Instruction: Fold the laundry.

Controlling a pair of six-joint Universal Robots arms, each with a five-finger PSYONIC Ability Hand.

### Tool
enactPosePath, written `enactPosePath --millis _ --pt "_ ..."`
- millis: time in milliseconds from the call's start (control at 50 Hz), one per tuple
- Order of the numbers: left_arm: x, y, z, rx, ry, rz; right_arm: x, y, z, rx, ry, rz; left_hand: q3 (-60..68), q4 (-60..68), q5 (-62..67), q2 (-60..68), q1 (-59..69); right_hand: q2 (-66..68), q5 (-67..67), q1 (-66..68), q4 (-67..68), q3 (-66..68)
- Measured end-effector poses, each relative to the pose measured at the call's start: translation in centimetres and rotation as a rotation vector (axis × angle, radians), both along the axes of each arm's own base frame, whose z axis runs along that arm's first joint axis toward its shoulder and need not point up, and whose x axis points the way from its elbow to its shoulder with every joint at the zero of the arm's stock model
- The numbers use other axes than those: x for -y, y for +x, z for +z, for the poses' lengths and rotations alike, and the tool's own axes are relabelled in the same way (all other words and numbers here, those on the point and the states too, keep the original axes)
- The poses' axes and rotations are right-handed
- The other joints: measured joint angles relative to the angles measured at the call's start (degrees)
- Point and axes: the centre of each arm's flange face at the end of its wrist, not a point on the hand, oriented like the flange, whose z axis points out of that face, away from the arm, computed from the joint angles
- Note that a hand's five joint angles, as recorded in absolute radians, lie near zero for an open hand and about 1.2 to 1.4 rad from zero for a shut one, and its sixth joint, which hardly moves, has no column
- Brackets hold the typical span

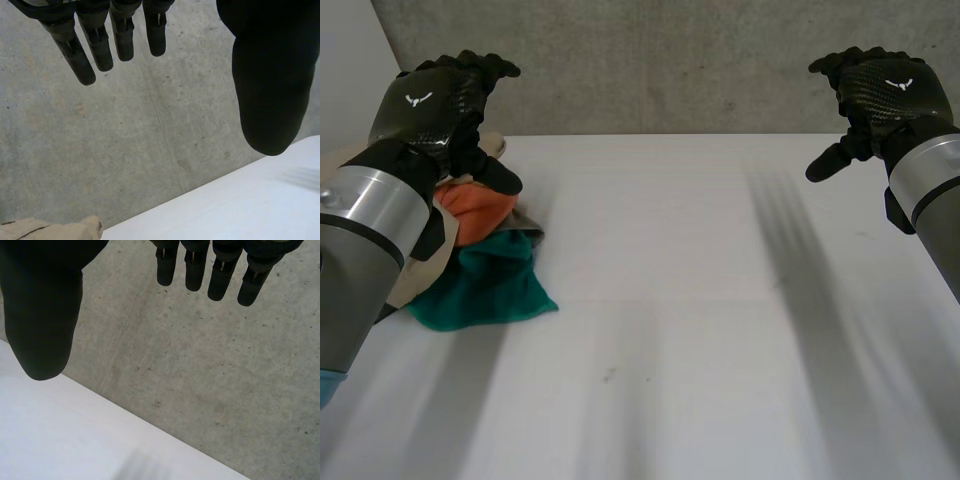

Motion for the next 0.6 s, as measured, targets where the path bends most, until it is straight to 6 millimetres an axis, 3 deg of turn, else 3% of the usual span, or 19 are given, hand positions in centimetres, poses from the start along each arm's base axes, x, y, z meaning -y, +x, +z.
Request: enactPosePath --millis 100,180,280,320,340,440,500,580,600 --pt "0.5 0.2 0.4 -0.002 -0.036 0.014 0.0 0.0 0.0 0.0 0.0 0.003 -3.7 -4.4 -3.1 -4.0 -4.4 -0.6 -3.3 -2.9 -4.4 -4.4" --pt "2.2 1.1 1.0 0.022 -0.097 0.067 -0.1 0.1 0.0 -0.003 0.0 0.004 -3.7 -4.4 -3.1 -4.1 -4.4 -0.6 -3.3 -2.9 -4.4 -4.4" --pt "6.0 3.2 0.9 0.112 -0.177 0.182 -0.2 0.2 -0.1 -0.007 0.002 0.008 -3.7 -4.4 -3.1 -4.1 -4.5 -0.6 -3.3 -2.9 -4.4 -4.4" --pt "8.5 4.3 0.2 0.175 -0.197 0.241 -0.2 0.2 -0.2 -0.008 0.003 0.011 -3.7 -4.4 -3.1 -4.1 -4.4 -0.6 -3.3 -2.9 -4.4 -4.4" --pt "10.8 5.3 -0.7 0.236 -0.201 0.29 -0.3 0.2 -0.2 -0.009 0.003 0.013 -3.7 -4.4 -3.1 -4.1 -4.4 -0.6 -3.3 -2.9 -4.4 -4.4" --pt "16.4 8.4 -4.3 0.394 -0.173 0.398 -0.3 0.3 -0.3 -0.011 0.006 0.018 -3.7 -4.4 -3.1 -4.1 -4.4 -0.6 -3.3 -2.9 -4.4 -4.4" --pt "19.8 10.7 -7.5 0.494 -0.134 0.448 -0.3 0.4 -0.4 -0.014 0.008 0.021 -3.7 -4.4 -3.1 -4.1 -4.5 -0.6 -3.3 -2.9 -4.4 -4.4" --pt "22.1 12.0 -10.4 0.557 -0.102 0.468 -0.3 0.4 -0.5 -0.022 0.009 0.023 0.3 0.0 0.7 0.3 0.7 -0.6 -3.3 -2.9 -4.4 -4.4" --pt "22.5 12.2 -11.0 0.566 -0.097 0.47 -0.3 0.4 -0.6 -0.026 0.009 0.023 8.7 8.7 8.0 8.6 10.6 -0.6 -3.3 -2.9 -4.4 -4.4"
